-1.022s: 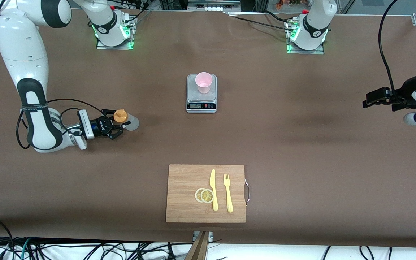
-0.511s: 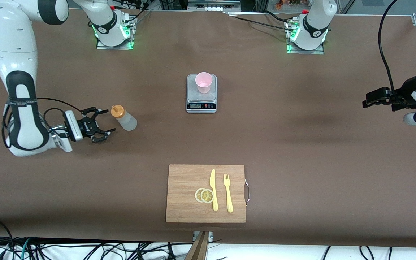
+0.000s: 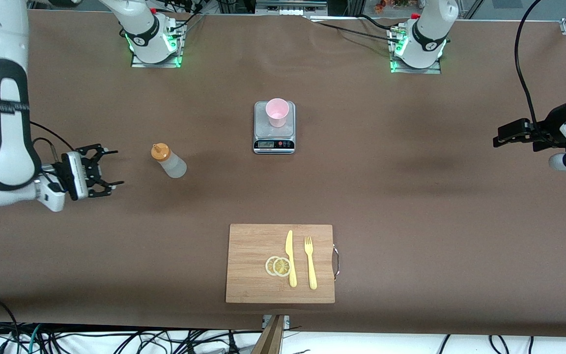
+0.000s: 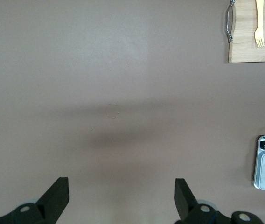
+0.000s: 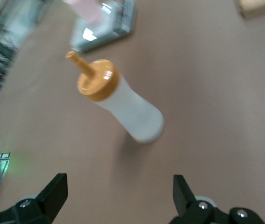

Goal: Add sauce to pink cup with both arms

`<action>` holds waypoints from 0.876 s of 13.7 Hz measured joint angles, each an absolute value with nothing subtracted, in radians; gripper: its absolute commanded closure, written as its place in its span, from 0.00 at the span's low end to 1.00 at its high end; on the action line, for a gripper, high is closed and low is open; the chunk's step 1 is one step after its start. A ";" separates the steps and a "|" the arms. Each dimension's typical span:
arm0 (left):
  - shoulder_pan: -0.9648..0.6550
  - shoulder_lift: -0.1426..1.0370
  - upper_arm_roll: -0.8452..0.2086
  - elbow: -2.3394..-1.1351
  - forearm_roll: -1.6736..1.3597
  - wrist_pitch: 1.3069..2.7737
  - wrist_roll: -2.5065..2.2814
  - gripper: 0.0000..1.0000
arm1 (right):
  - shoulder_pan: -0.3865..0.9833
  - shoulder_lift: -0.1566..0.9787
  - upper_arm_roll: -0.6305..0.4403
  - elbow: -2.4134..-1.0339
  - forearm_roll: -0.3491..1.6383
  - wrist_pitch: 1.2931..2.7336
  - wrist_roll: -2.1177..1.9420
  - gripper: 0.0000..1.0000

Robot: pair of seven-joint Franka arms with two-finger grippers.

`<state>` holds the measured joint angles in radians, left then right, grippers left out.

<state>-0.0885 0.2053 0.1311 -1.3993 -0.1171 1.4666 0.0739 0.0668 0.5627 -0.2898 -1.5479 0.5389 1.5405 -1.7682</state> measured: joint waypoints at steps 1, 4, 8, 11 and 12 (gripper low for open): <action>-0.089 0.205 0.131 -1.399 -0.117 1.467 0.074 0.00 | 0.082 0.513 -0.285 -1.555 0.485 1.571 -1.641 0.00; -0.089 0.205 0.131 -1.399 -0.117 1.467 0.074 0.00 | 0.104 0.391 -0.221 -1.599 0.307 1.657 -1.239 0.00; -0.089 0.205 0.131 -1.399 -0.117 1.467 0.074 0.00 | 0.105 0.277 -0.124 -1.633 0.130 1.689 -0.649 0.00; -0.089 0.205 0.131 -1.399 -0.117 1.467 0.074 0.00 | 0.101 0.199 -0.108 -1.643 0.057 1.641 -0.293 0.00; -0.089 0.205 0.131 -1.399 -0.117 1.467 0.074 0.00 | 0.098 0.171 -0.096 -1.643 0.022 1.612 -0.210 0.00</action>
<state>-0.0892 0.2053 0.1311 -1.3986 -0.1171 1.4666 0.0739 0.0975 0.1714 -0.0956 -1.6432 0.0222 1.6120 -0.2102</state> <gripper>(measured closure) 0.000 0.000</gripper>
